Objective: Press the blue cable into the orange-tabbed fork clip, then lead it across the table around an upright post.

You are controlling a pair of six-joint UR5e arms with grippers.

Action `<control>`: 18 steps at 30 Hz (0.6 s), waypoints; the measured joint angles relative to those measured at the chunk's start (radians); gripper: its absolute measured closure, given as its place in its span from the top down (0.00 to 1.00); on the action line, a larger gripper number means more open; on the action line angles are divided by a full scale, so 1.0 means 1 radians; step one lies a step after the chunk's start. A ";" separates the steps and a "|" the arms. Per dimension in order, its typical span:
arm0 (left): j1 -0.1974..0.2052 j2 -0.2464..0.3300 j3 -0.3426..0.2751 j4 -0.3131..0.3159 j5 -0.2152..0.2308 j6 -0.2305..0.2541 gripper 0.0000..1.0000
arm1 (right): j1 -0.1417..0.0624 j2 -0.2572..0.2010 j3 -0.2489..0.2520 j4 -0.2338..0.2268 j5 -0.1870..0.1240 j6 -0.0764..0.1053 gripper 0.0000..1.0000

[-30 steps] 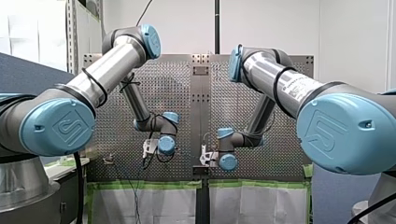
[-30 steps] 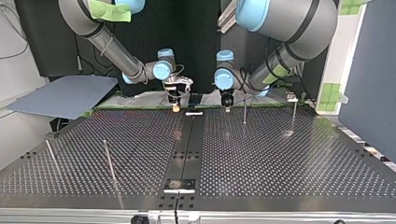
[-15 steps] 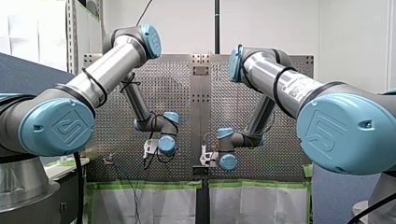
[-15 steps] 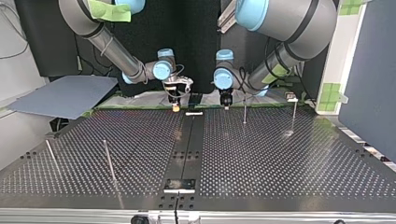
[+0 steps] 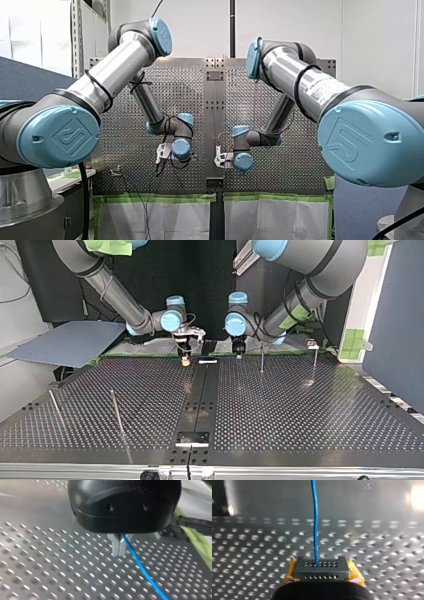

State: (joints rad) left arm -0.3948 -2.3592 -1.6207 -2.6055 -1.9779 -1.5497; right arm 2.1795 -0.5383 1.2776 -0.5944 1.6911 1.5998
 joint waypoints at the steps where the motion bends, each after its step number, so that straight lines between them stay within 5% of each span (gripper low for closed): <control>1: -0.004 0.008 0.000 -0.005 0.000 0.000 0.00 | 0.000 -0.008 0.000 0.009 0.000 -0.001 0.00; 18: -0.073 0.178 -0.002 -0.079 -0.027 -0.022 0.00 | 0.003 -0.190 0.001 0.165 -0.001 -0.024 0.00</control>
State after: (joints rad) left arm -0.4680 -2.1814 -1.6224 -2.6849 -2.0045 -1.5715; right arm 2.1821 -0.7280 1.2787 -0.4295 1.6903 1.5761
